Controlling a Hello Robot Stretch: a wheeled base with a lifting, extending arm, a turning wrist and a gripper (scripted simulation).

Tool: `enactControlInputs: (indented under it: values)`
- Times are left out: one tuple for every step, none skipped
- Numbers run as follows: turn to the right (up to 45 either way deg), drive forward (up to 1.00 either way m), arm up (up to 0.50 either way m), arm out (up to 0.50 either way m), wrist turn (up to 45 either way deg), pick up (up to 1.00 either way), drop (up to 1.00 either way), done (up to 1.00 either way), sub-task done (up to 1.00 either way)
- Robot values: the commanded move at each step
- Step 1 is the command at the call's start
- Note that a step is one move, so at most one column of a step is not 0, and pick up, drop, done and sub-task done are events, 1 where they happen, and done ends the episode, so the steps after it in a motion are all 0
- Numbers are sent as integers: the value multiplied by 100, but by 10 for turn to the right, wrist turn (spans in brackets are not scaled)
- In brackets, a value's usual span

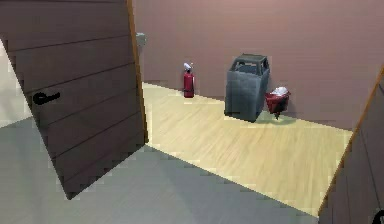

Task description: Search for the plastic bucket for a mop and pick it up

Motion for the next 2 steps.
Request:
enactControlInputs:
  values:
    - [0,55,0,0,0,0,0,0,0]
    - [-30,0,0,0,0,0,0,0,0]
